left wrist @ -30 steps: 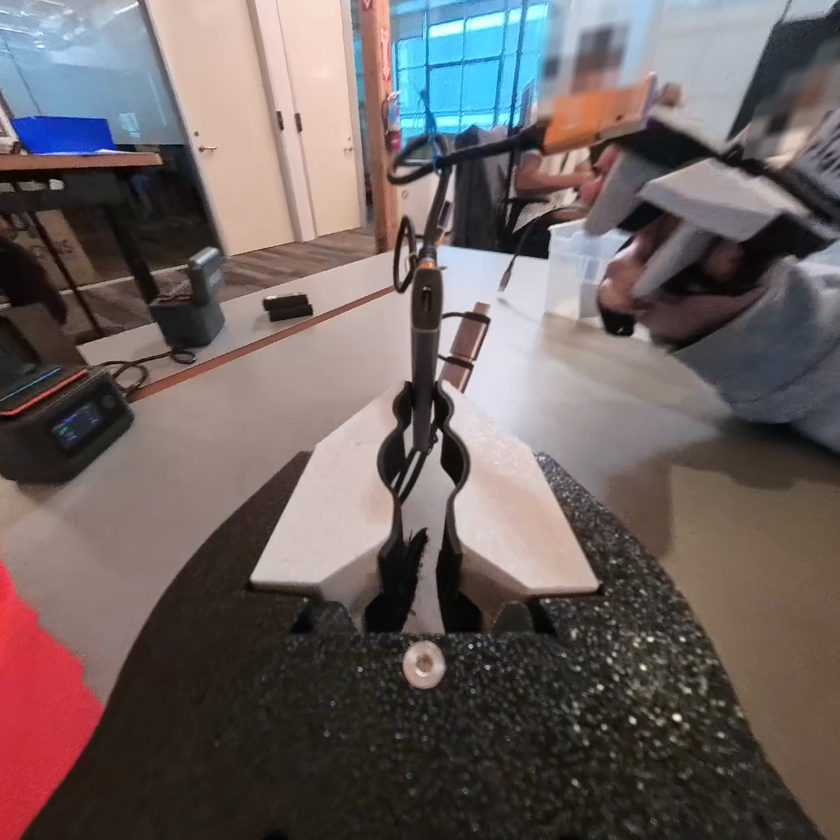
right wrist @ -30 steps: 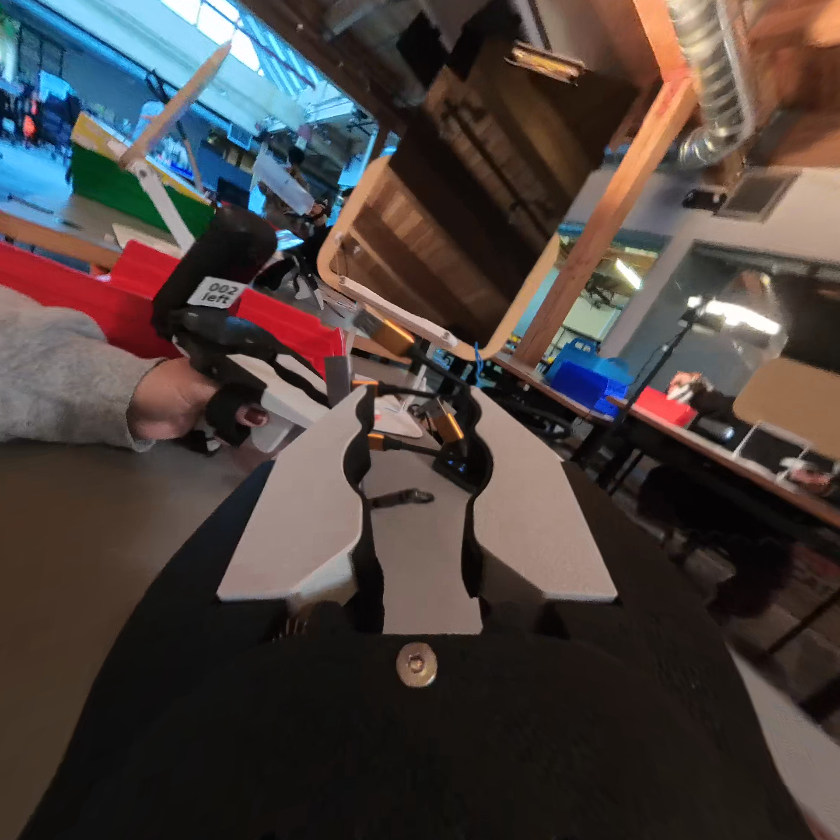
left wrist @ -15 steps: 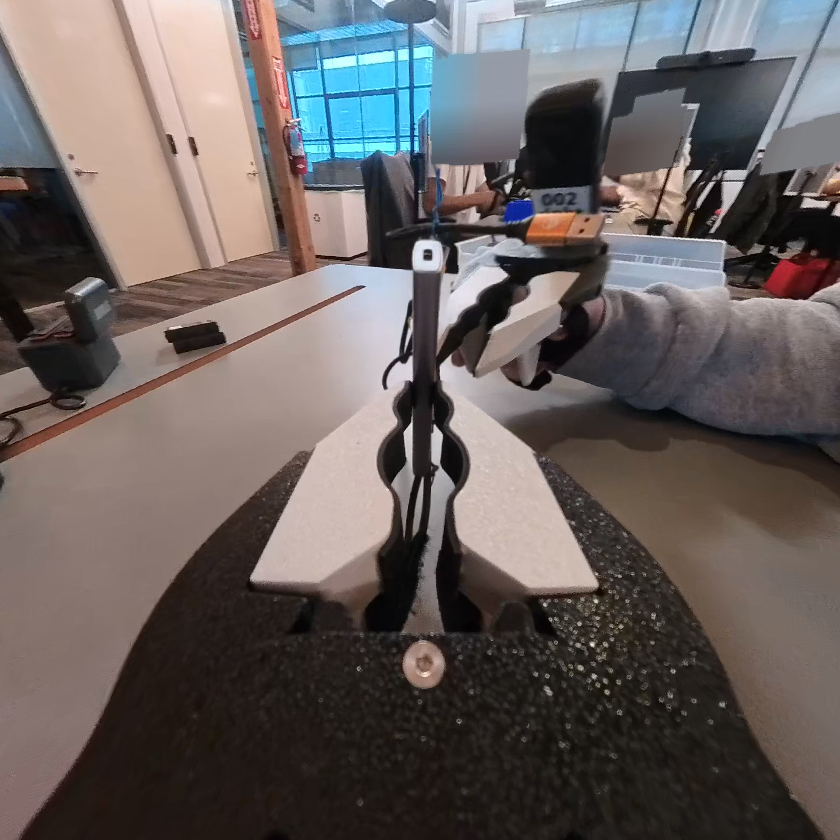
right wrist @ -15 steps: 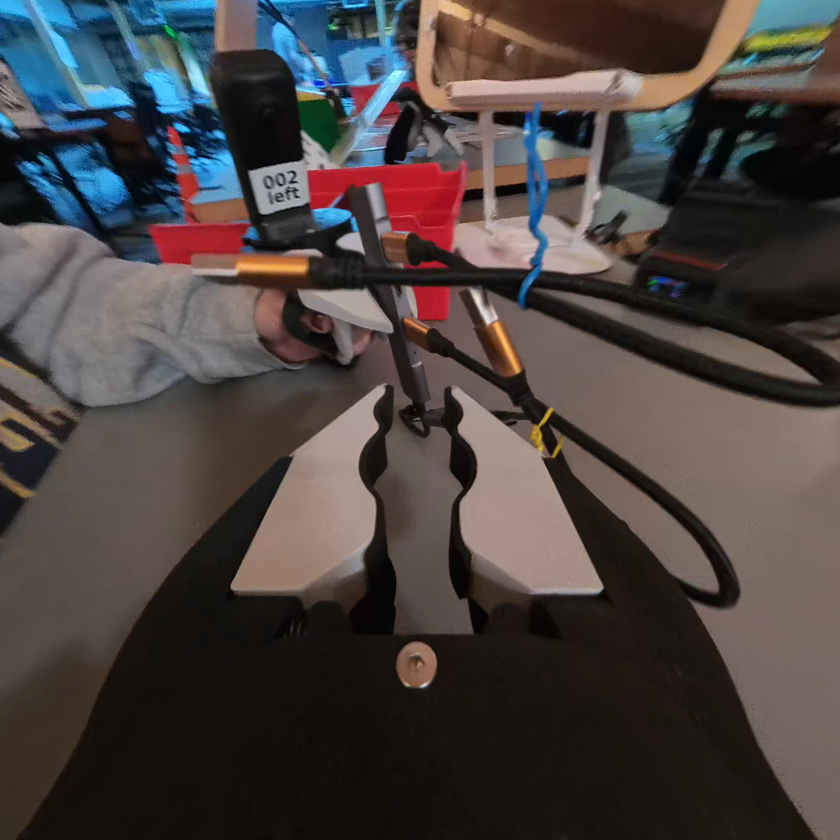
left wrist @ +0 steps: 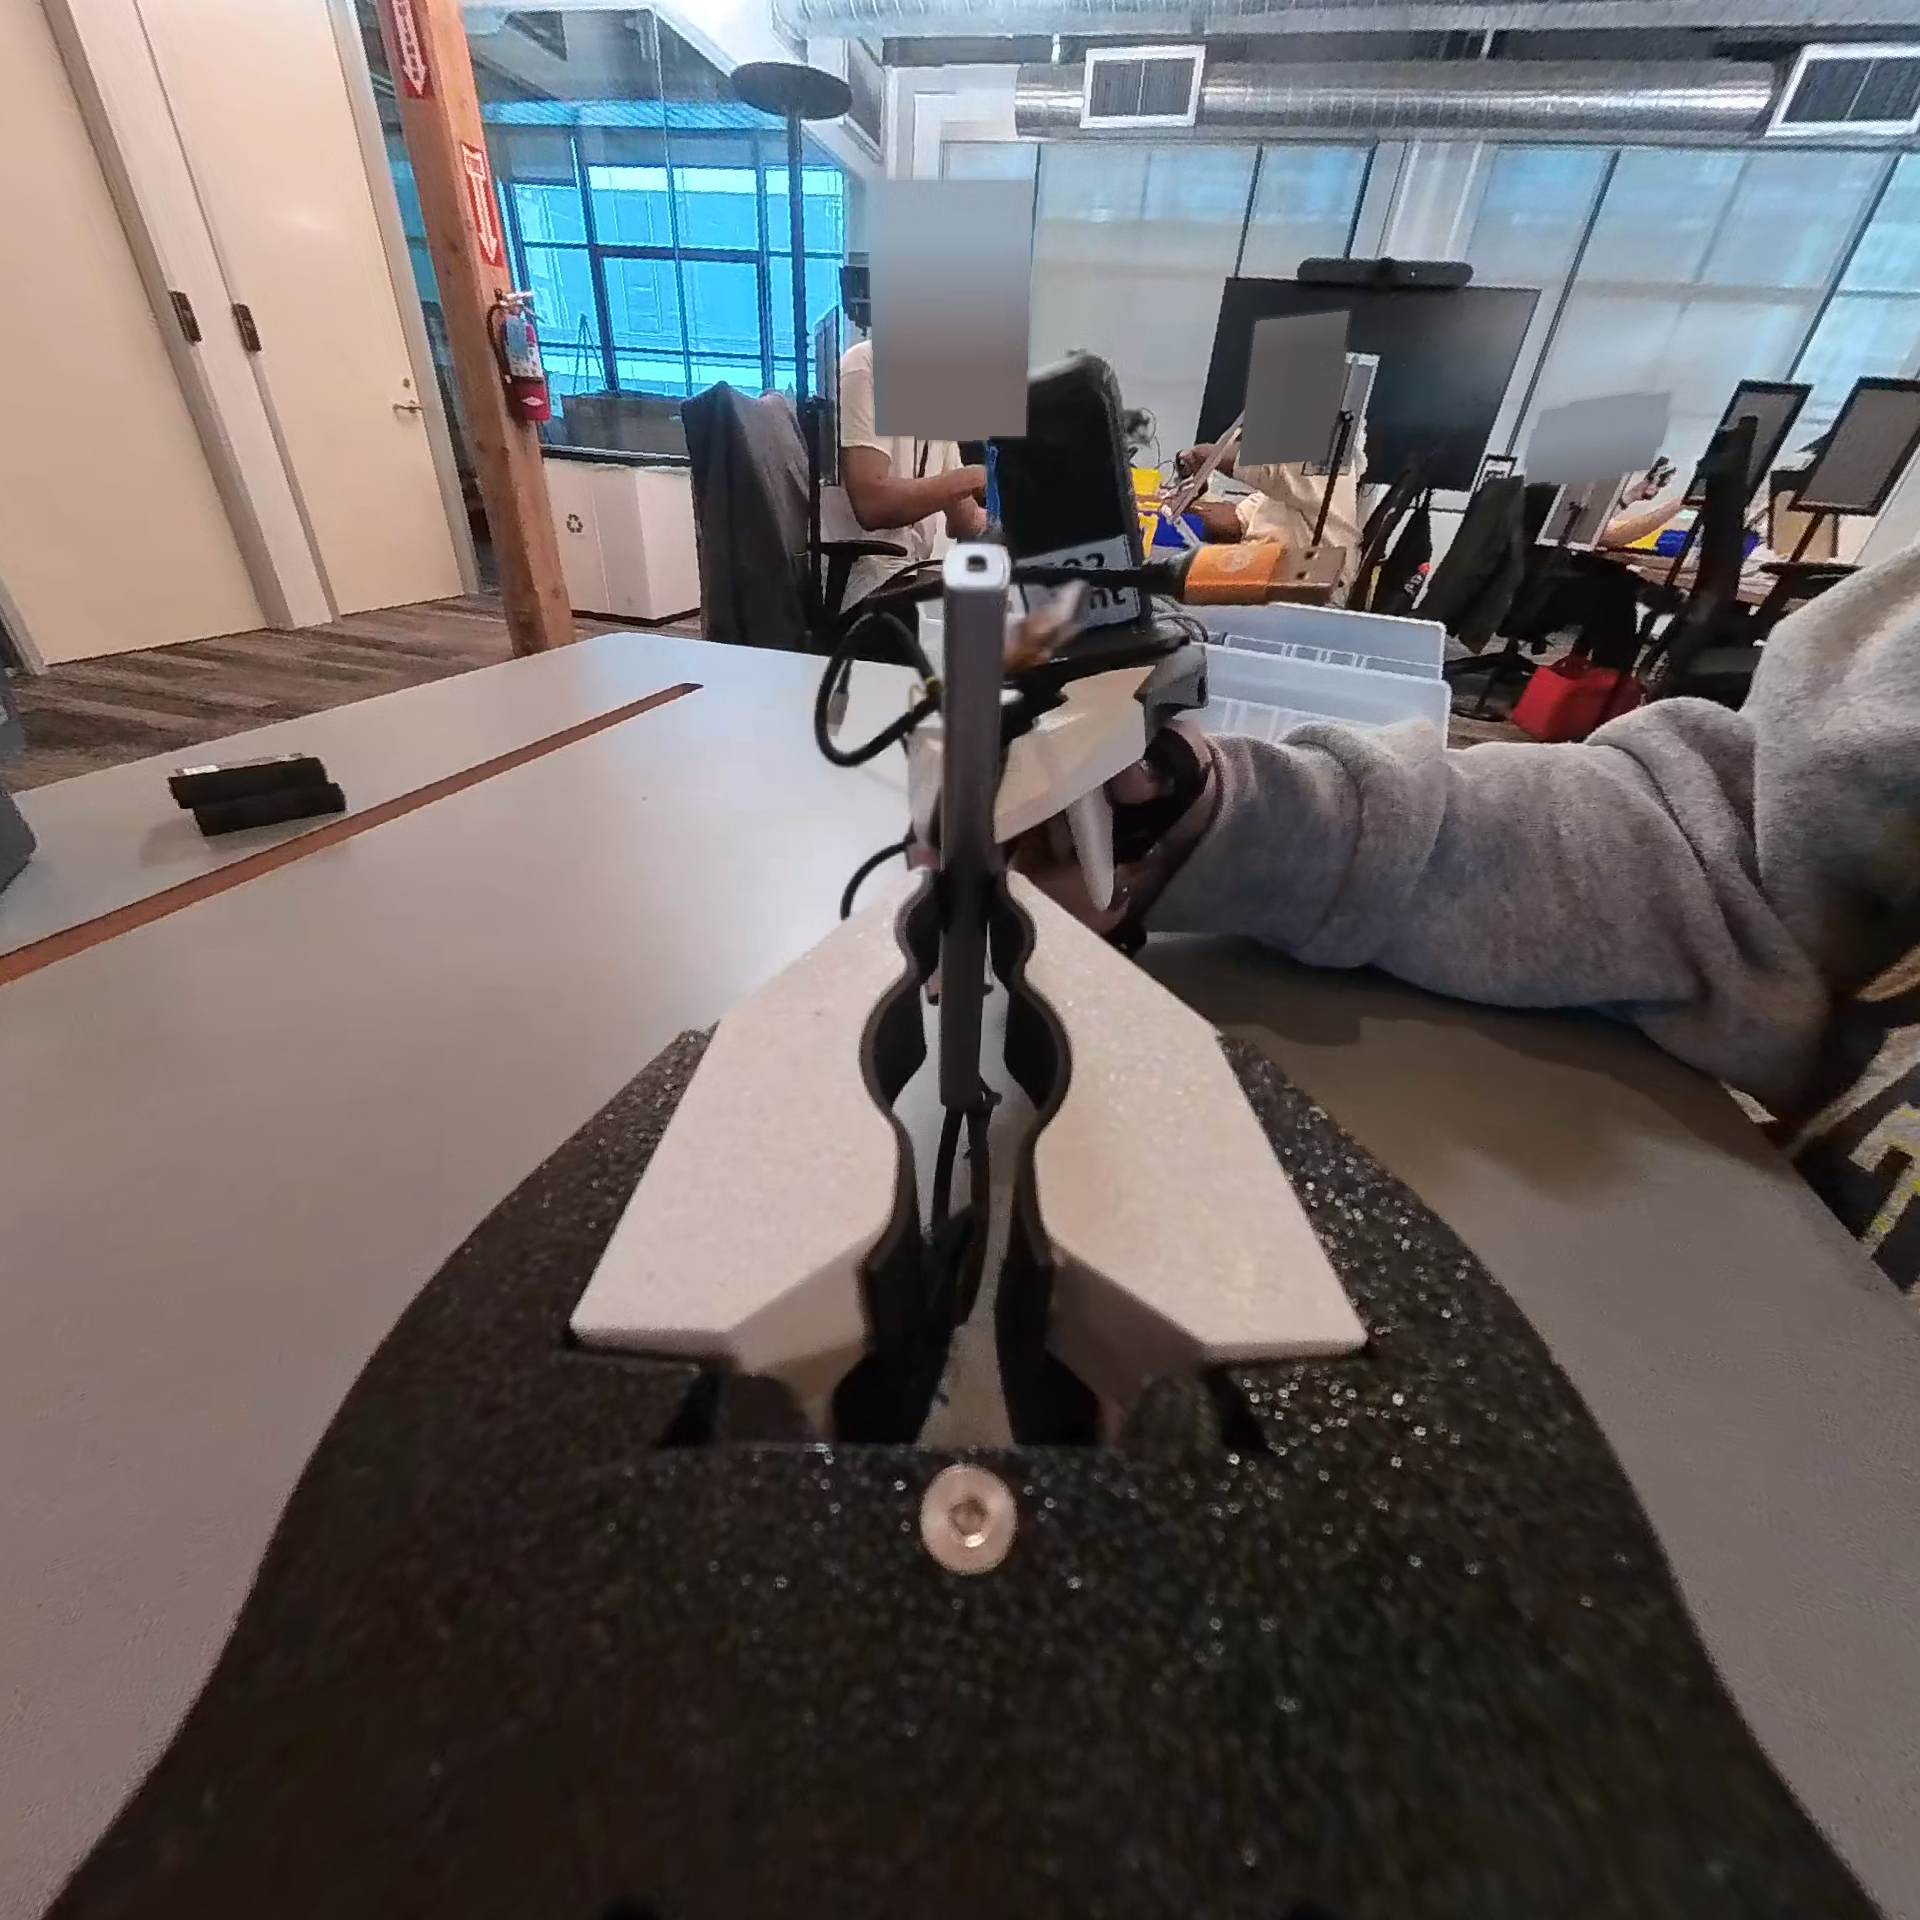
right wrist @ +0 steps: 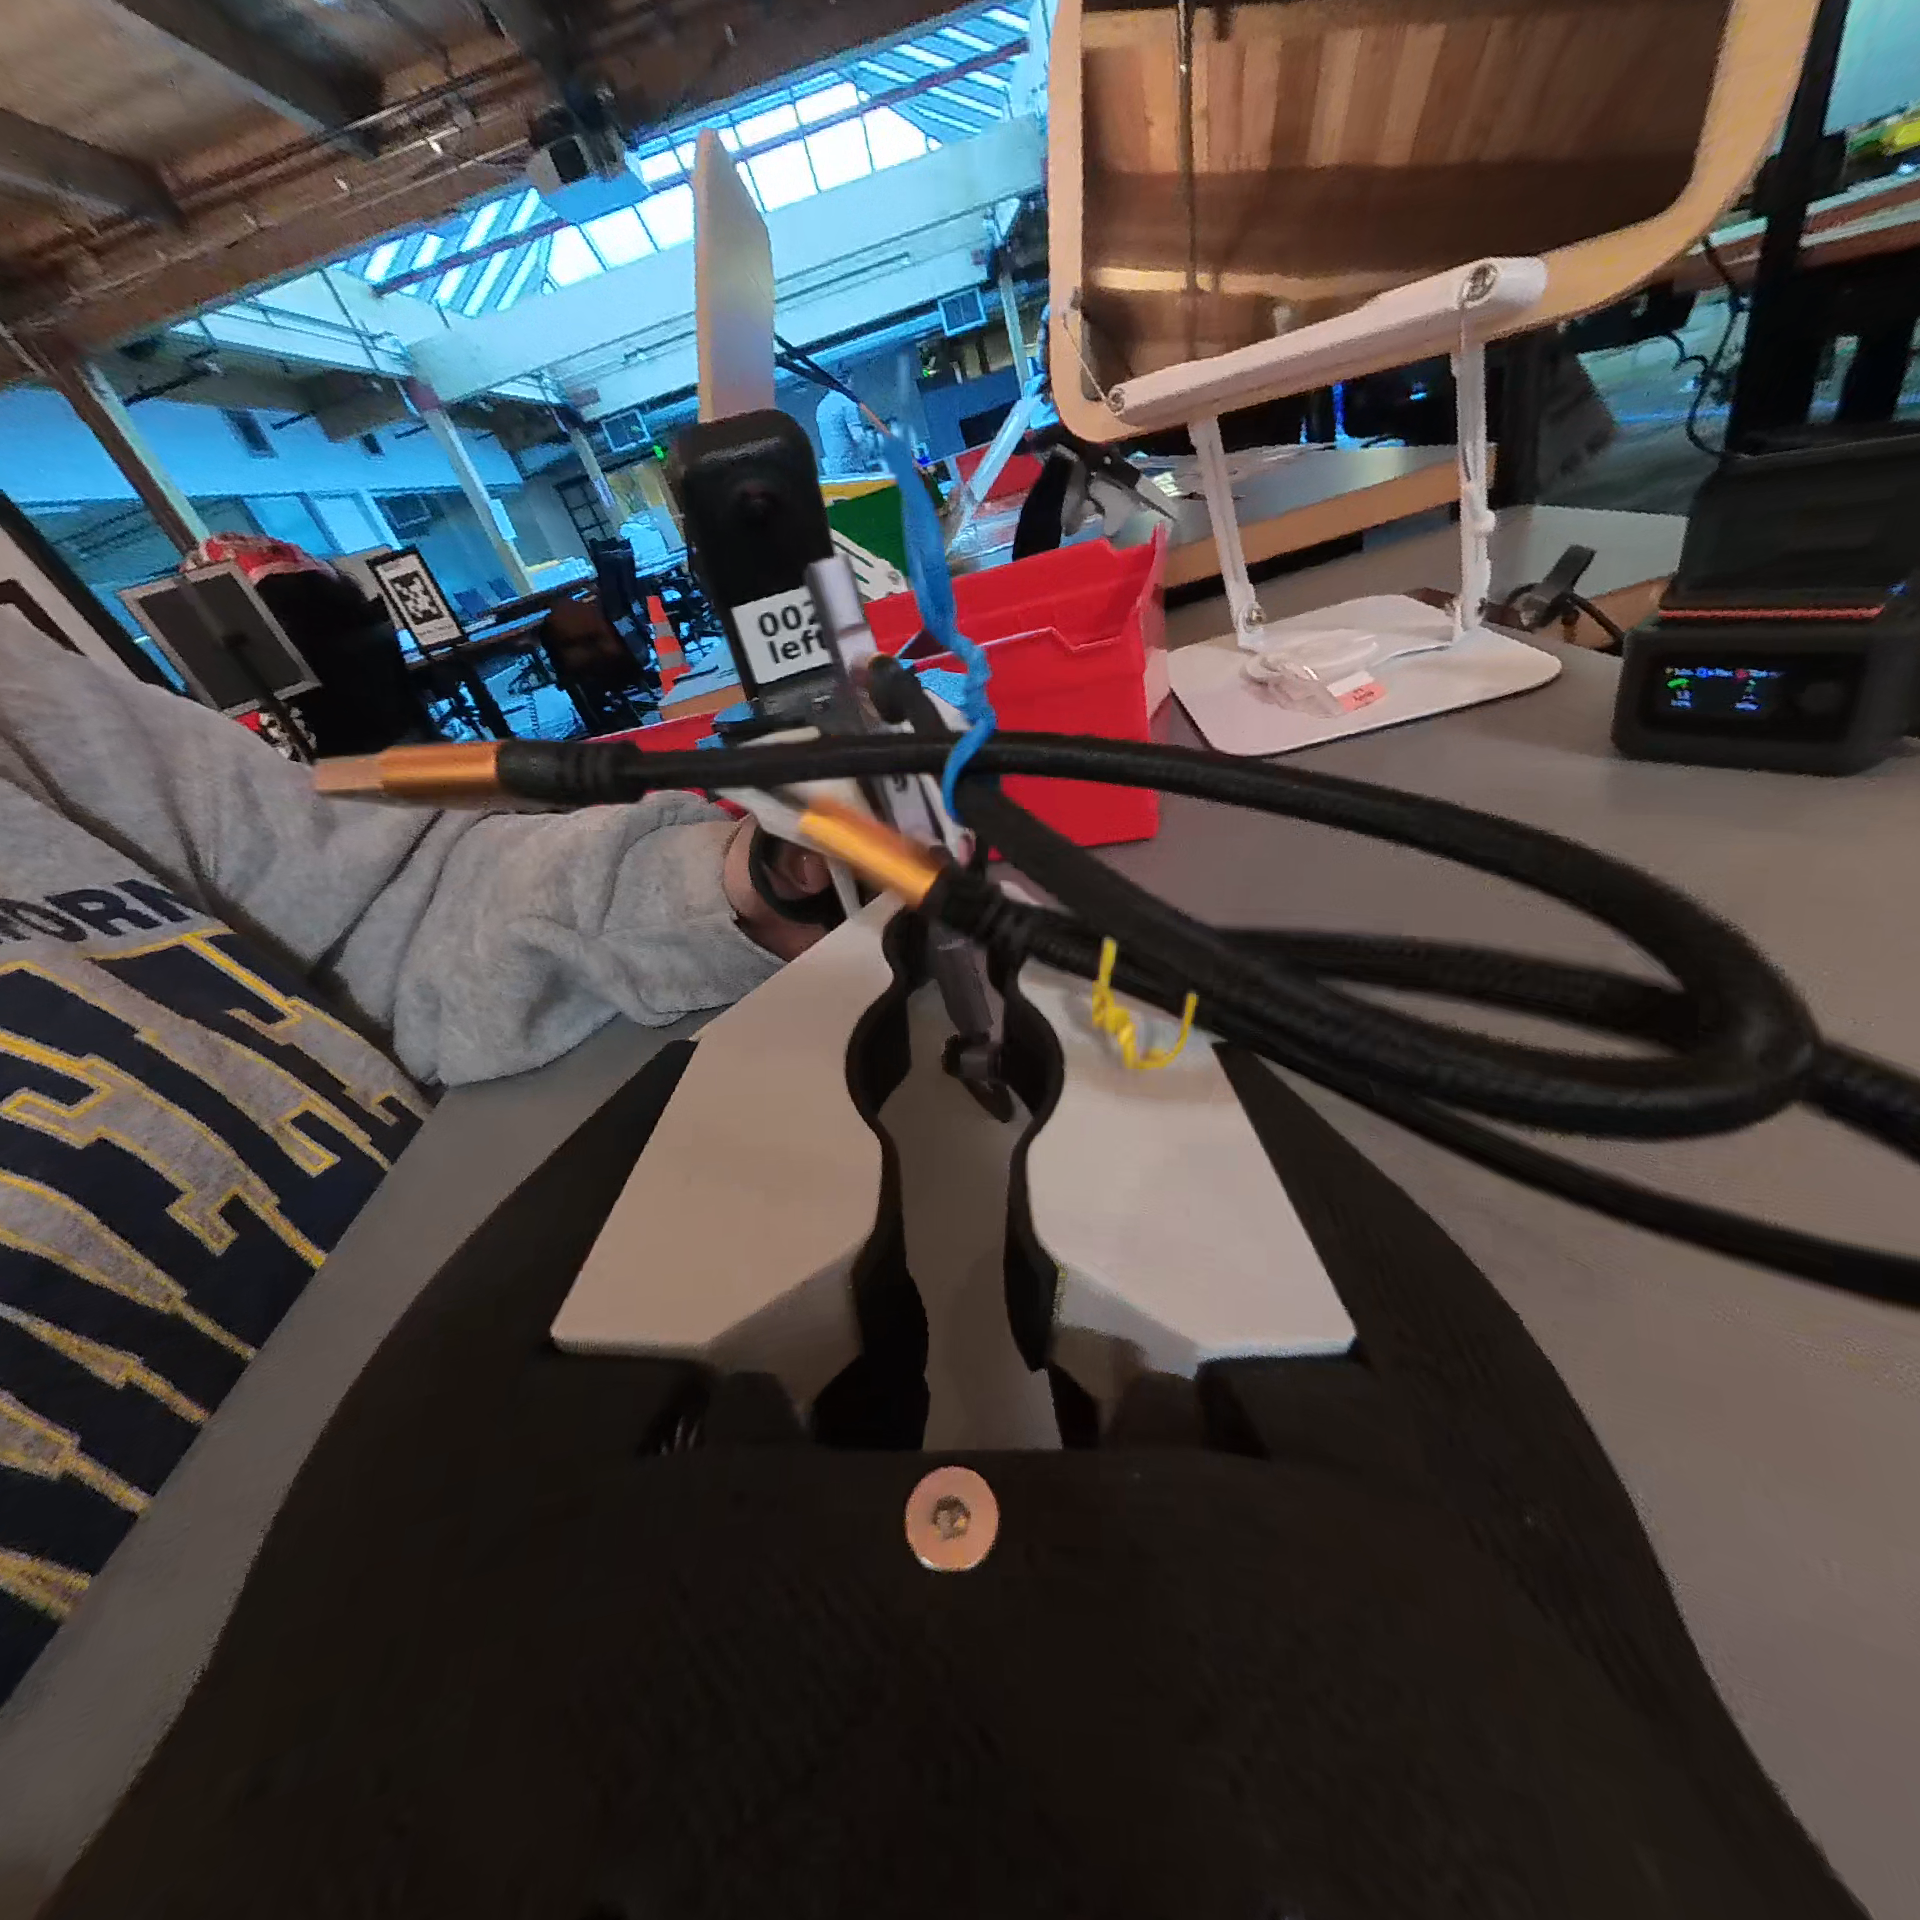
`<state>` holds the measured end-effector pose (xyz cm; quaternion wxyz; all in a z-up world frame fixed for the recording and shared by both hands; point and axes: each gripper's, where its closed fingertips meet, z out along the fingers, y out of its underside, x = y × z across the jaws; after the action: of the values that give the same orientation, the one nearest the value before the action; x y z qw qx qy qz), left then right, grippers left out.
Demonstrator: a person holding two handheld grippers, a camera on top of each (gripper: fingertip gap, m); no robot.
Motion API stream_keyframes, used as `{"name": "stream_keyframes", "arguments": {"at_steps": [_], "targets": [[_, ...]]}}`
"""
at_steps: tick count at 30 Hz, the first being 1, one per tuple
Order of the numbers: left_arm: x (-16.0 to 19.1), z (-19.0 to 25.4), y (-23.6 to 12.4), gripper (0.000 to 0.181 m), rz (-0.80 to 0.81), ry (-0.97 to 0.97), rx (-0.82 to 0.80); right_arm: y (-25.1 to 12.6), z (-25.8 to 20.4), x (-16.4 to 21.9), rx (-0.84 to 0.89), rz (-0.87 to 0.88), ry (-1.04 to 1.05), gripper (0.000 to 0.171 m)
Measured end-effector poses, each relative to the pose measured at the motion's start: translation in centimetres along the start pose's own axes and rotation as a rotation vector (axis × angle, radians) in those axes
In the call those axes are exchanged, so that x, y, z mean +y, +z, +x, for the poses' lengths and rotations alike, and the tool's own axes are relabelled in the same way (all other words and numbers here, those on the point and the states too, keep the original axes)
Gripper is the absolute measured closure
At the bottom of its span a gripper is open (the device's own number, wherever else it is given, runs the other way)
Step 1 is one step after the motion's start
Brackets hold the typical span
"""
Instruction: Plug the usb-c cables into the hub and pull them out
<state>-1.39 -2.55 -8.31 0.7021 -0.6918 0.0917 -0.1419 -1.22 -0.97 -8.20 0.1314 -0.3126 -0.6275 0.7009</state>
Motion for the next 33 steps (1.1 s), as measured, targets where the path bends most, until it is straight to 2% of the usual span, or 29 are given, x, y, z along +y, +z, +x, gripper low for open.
{"name": "stream_keyframes", "arguments": {"at_steps": [7, 19, 28, 30, 31, 33], "targets": [[0.2, -0.1, -0.1, 0.175, -0.012, 0.021, -0.013, 0.2, -0.2, -0.2, 0.002, 0.03, -0.036, 0.167], [1.8, 0.5, 0.2, 0.175, -0.132, 0.106, -0.011, -0.2, -0.4, 1.1, 0.022, -0.139, -0.128, 0.168], [1.9, 0.7, 0.2, 0.175, -0.132, 0.081, 0.016, -0.1, -0.6, 1.2, 0.014, -0.156, -0.14, 0.167], [1.7, 0.7, 0.2, 0.174, -0.121, 0.071, 0.019, 0.0, -0.5, 1.0, 0.002, -0.133, -0.12, 0.164], [1.6, 0.5, 0.1, 0.174, -0.115, 0.056, 0.015, 0.1, -0.7, 0.9, -0.013, -0.12, -0.101, 0.154], [1.5, 0.4, 0.0, 0.175, -0.106, 0.033, 0.022, 0.1, -0.9, 0.7, -0.038, -0.1, -0.065, 0.15]]}}
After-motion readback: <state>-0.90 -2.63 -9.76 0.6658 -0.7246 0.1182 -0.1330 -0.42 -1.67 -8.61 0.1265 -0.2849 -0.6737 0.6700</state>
